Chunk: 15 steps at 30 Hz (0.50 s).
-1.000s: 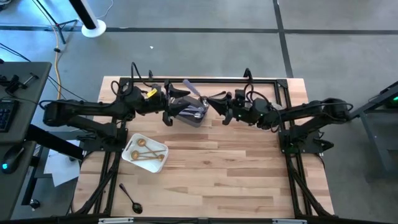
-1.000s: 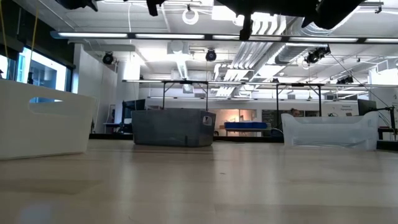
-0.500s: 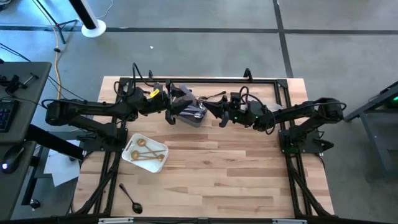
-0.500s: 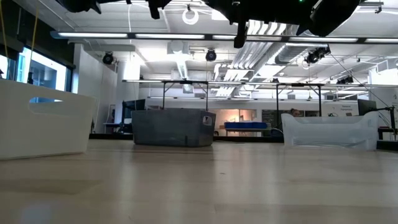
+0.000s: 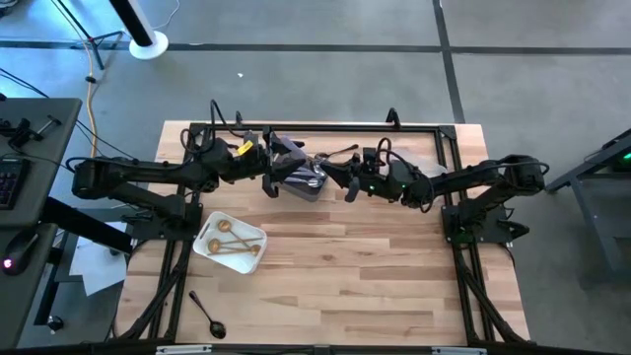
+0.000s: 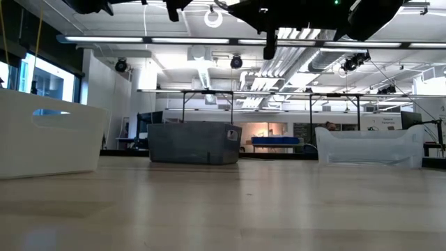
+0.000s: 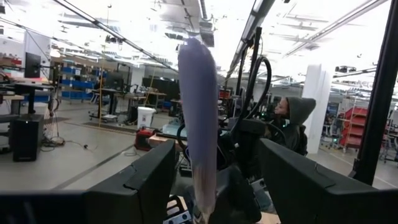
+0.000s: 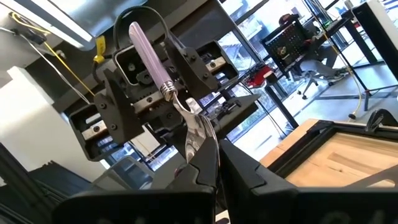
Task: Sort silverware by color (type)
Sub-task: Put the purple spoon into the black bin
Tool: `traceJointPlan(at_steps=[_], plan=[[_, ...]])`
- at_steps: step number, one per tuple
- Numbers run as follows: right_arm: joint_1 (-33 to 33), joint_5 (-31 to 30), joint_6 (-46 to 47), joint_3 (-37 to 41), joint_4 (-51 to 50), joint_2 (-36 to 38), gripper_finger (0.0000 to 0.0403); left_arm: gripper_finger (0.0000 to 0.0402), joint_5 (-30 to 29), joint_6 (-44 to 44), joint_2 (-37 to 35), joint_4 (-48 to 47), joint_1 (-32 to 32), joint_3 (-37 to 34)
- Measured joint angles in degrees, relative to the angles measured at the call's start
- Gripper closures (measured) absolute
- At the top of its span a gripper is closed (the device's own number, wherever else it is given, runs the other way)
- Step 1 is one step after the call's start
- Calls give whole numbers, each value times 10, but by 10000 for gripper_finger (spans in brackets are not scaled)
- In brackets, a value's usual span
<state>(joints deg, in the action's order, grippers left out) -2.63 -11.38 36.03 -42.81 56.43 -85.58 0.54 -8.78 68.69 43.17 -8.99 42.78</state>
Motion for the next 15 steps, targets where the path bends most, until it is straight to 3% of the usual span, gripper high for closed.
traceJointPlan(at_steps=[6,15], plan=[[0,0,0,0,4,0,403,221,-3,14,0,-2,0,0],[-1,-3,-2,0,4,0,403,373,-42,10,0,-2,1,0]])
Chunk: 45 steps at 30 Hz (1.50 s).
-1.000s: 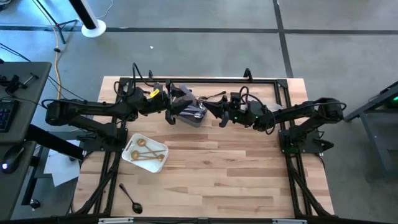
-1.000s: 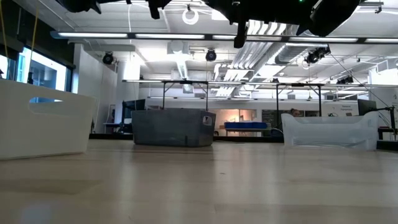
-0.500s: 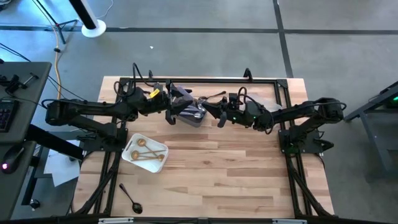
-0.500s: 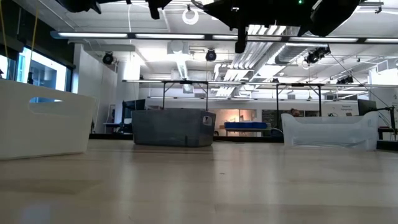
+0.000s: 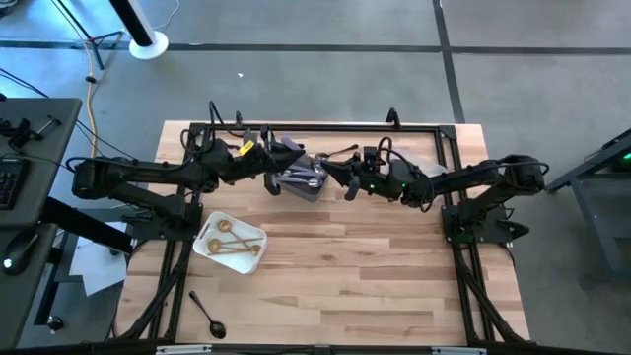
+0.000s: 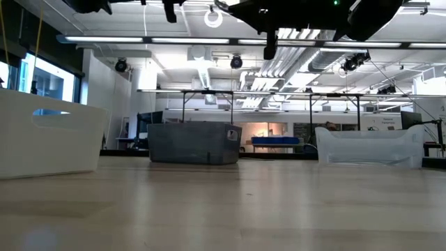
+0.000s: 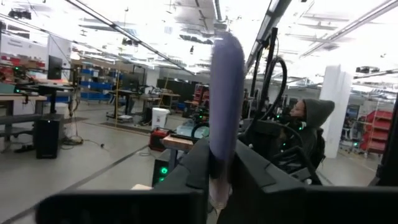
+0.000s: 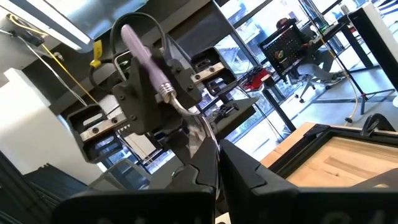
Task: Sort silverware by color (type)
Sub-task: Put the purple spoon into the black bin
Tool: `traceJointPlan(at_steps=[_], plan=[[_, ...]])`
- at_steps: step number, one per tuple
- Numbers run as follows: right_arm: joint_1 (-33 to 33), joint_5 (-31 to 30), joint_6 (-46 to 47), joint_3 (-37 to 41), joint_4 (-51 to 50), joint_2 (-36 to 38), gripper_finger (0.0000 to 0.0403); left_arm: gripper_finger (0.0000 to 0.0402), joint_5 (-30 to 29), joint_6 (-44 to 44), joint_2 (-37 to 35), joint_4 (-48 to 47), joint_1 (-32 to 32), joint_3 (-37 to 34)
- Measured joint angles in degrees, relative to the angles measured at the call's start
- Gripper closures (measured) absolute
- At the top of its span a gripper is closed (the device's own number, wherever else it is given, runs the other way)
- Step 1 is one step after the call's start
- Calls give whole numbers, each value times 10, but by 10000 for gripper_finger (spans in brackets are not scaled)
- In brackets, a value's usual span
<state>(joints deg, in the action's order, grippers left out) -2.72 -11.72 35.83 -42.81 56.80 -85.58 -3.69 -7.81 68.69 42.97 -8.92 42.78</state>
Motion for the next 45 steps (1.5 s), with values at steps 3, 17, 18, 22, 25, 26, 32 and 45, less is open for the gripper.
traceJointPlan(at_steps=[3,17,18,22,25,26,32,45], plan=[[0,0,-3,0,0,0,402,382,-1,-21,0,0,0,0],[-17,28,56,0,-10,0,362,382,-18,-26,0,-15,-1,0],[-20,34,60,0,-9,0,346,383,-18,-26,0,-16,-1,0],[-26,38,63,0,-12,0,269,383,-24,-26,0,-18,-1,0],[-36,43,63,0,-12,0,210,383,-28,-25,0,-18,-1,0],[-40,44,63,0,-13,0,192,383,-29,-25,-1,-18,-1,0],[-72,87,83,0,-23,6,132,383,-40,-25,-14,-31,-1,0],[-138,118,2,0,-285,168,127,383,-120,-17,-138,-216,-5,0]])
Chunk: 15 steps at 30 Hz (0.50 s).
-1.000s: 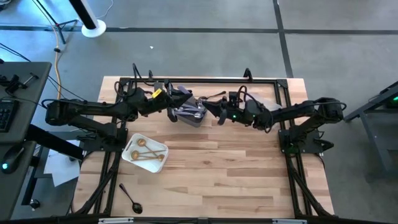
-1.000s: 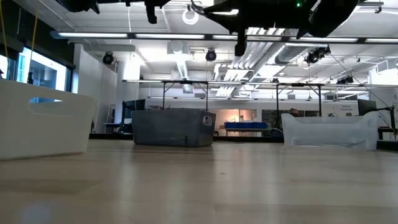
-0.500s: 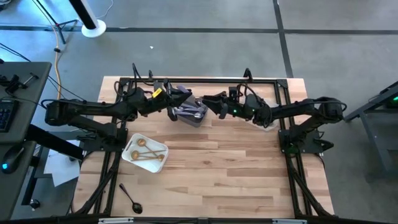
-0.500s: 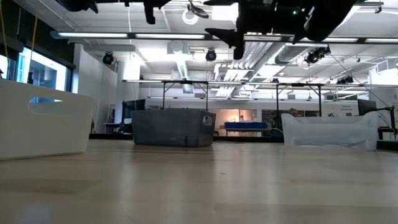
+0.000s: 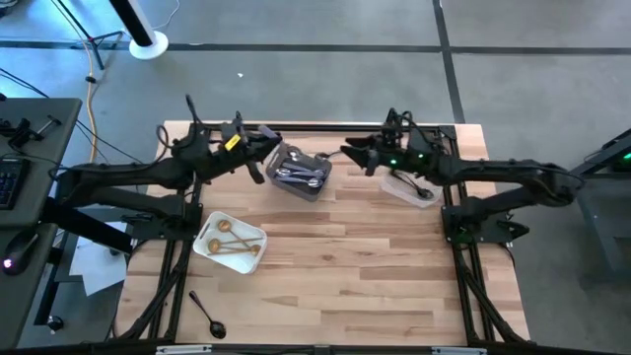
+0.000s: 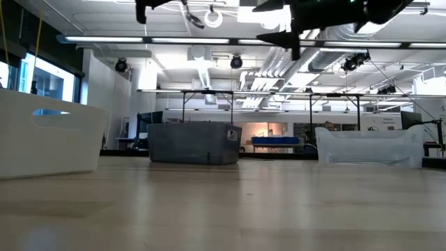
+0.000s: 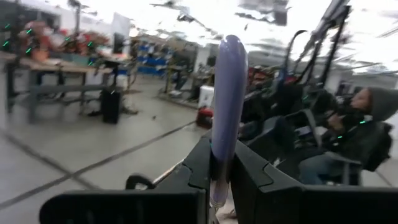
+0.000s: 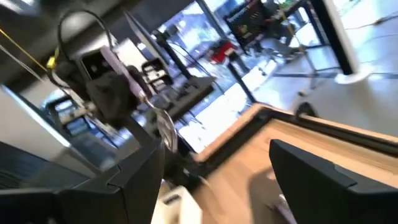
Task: Sort silverware by color (type)
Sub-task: Put the purple spoon into the black bin
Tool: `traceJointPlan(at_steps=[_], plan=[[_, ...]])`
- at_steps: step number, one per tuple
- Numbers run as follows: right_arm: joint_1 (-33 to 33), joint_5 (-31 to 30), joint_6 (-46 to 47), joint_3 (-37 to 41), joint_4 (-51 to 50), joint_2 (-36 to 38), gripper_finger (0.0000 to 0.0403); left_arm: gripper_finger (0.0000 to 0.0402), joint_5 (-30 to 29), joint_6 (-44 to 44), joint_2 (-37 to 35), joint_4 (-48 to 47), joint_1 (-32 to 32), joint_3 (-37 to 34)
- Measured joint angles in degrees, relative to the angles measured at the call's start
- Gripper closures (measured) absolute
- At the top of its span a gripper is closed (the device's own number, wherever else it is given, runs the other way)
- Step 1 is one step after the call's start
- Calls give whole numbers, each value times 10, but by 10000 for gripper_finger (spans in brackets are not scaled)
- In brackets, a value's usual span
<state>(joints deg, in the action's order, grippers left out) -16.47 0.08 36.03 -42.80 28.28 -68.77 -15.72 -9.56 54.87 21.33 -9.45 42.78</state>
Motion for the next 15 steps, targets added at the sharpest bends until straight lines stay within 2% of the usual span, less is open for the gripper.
traceJointPlan(at_steps=[6,9,15], plan=[[-12,-18,-54,0,-173,117,127,383,-14,-9,-32,-64,1,0],[-12,-54,-66,0,-244,172,127,383,-15,-17,-35,-73,1,0],[-12,-113,-69,0,-320,237,127,383,-29,-43,-34,-68,1,-7]])
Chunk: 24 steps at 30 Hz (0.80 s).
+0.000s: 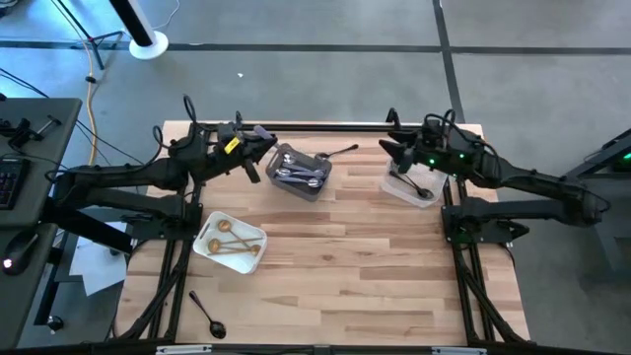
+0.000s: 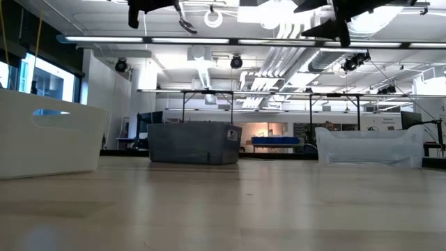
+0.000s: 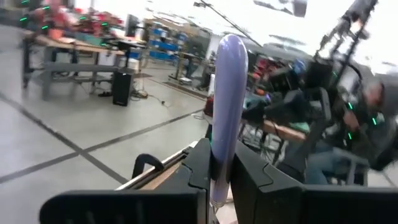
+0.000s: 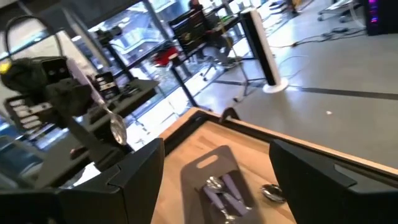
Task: Sort silverware by color (type)
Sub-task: Put the purple spoon into the black bin
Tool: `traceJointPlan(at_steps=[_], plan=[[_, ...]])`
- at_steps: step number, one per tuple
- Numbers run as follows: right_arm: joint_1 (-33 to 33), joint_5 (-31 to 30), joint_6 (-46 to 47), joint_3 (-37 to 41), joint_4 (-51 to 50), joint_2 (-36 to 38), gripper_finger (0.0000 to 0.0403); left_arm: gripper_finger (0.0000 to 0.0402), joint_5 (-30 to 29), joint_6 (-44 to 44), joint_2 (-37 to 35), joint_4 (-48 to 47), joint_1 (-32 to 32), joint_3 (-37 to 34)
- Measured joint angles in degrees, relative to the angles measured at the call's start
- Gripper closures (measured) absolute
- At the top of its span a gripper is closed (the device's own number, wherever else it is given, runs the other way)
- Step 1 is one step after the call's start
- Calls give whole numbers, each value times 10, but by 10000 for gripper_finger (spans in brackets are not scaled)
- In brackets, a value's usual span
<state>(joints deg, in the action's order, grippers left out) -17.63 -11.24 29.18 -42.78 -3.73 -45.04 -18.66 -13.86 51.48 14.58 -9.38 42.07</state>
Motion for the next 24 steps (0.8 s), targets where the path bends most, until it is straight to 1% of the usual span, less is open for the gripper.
traceJointPlan(at_steps=[3,6,11,13,15,18,20,24], plan=[[0,-13,1,0,-10,5,127,383,-22,-48,9,-1,-14,16],[0,-24,3,0,-12,-1,127,383,-24,-85,34,-48,-43,57],[0,-23,2,0,-13,-22,127,383,6,-144,125,-182,-89,150],[0,-22,2,0,-14,-32,127,383,17,-164,170,-221,-100,185],[0,-23,5,0,-16,-41,127,383,17,-181,214,-264,-108,209],[0,-26,5,0,-17,-54,127,383,16,-234,274,-282,-117,215],[0,-36,5,0,-17,-60,127,383,17,-288,308,-286,-120,215],[0,-58,5,0,-17,-68,127,383,34,-370,369,-283,-121,215]])
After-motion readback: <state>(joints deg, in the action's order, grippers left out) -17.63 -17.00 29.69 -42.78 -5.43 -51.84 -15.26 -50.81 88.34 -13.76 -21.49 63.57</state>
